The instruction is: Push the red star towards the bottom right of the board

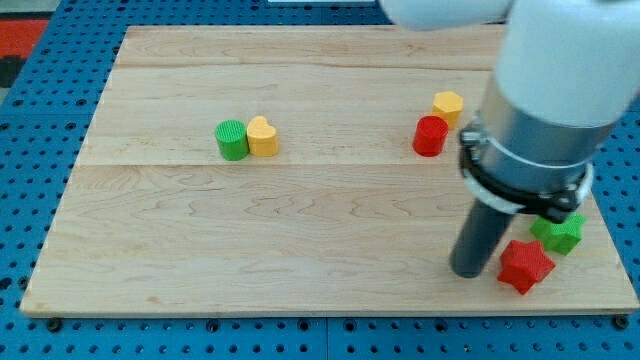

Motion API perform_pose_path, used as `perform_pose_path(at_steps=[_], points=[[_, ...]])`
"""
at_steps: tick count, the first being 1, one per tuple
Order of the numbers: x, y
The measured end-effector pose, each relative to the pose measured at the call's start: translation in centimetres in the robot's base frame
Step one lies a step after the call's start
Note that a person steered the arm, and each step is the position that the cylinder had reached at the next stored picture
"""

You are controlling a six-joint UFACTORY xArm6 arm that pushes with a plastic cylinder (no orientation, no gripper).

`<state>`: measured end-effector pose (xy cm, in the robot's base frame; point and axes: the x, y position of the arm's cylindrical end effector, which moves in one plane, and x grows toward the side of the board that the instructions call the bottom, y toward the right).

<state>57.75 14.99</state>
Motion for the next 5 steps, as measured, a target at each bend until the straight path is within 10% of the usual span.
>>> perform_pose_path(at_steps=[5], points=[[0.4,5.6]])
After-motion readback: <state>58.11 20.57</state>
